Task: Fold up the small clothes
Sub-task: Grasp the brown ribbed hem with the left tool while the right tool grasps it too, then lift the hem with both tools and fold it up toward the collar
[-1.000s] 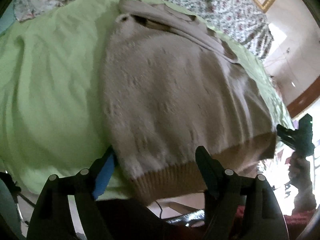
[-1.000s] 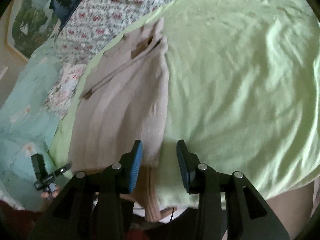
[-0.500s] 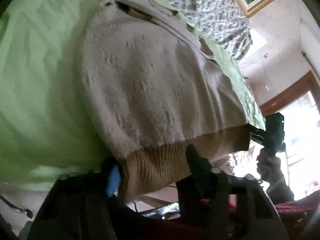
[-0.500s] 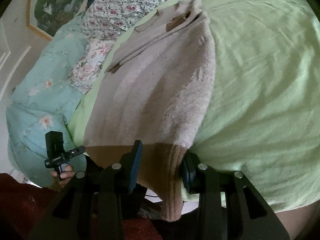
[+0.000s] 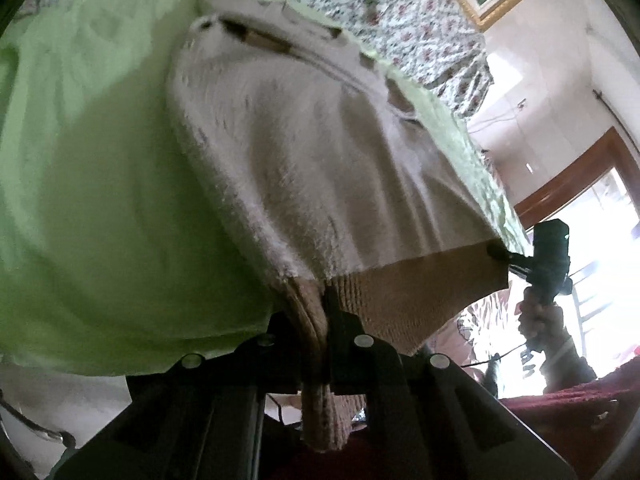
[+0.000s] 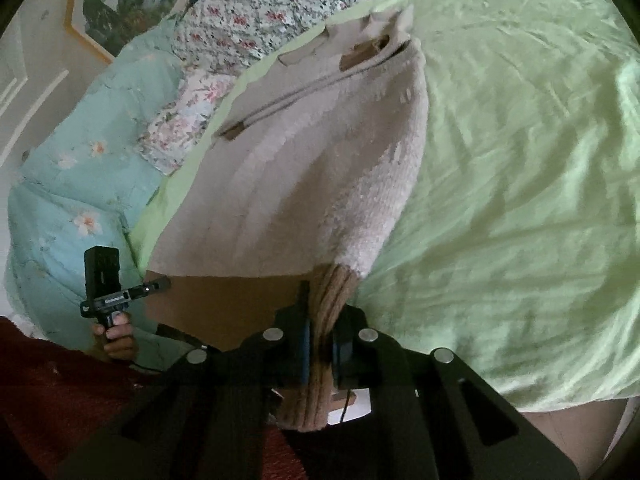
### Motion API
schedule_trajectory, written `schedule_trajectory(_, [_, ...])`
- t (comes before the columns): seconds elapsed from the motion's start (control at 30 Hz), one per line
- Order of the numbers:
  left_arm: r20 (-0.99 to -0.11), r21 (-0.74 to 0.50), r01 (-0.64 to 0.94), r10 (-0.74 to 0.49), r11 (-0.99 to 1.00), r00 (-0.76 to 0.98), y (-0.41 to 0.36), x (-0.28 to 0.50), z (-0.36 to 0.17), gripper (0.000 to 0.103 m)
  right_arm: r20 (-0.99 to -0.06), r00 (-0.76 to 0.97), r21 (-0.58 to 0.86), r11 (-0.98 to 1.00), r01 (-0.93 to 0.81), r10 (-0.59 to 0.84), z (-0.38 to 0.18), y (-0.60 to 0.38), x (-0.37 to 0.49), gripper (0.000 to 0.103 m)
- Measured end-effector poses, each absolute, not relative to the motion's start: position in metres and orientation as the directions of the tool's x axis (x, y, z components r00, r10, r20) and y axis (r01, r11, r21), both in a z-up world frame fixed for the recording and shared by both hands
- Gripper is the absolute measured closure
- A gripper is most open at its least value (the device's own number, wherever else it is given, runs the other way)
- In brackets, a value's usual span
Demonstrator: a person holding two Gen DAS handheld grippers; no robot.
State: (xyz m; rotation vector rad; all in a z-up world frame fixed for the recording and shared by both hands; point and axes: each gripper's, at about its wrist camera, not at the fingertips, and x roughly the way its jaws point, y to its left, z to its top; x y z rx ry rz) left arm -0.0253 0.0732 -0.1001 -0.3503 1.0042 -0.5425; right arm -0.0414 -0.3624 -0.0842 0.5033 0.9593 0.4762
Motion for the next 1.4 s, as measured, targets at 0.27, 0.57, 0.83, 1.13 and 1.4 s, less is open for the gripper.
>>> schedule_trajectory(0.27, [-0.608, -0.517, 0.312, -0.598, 0.797, 0.522, 0.077, -0.018, -0.043, 0.097, -0.485, 0.569, 0.695, 0.687, -0.209, 0.664, -0.053, -0.377, -0.041, 0.095])
schedule_trajectory(0.57, [-0.452, -0.467, 0.359, -0.568, 0.808, 0.688, 0.078, 0.034, 0.035, 0.097, -0.307, 0.695, 0.708, 0.644, -0.290, 0.650, 0.009, -0.388, 0.006, 0.095])
schedule_trajectory(0.83, [-0.428, -0.390, 0.330, -0.486, 0.860, 0.762, 0.068, 0.131, 0.068, 0.097, -0.308, 0.775, 0.639, 0.724, -0.261, 0.551, 0.047, -0.388, 0.095, 0.095])
schedule_trajectory(1.13, [-0.528, -0.366, 0.202, -0.381, 0.908, 0.759, 0.058, 0.270, 0.046, 0.097, -0.470, 0.788, 0.544, 0.833, -0.095, 0.397, 0.024, -0.376, 0.223, 0.095])
schedule_trajectory(1.4, [-0.606, -0.349, 0.120, -0.322, 0.929, 0.727, 0.057, 0.350, -0.004, 0.097, -0.563, 0.751, 0.528, 0.849, 0.006, 0.345, -0.026, -0.381, 0.297, 0.095])
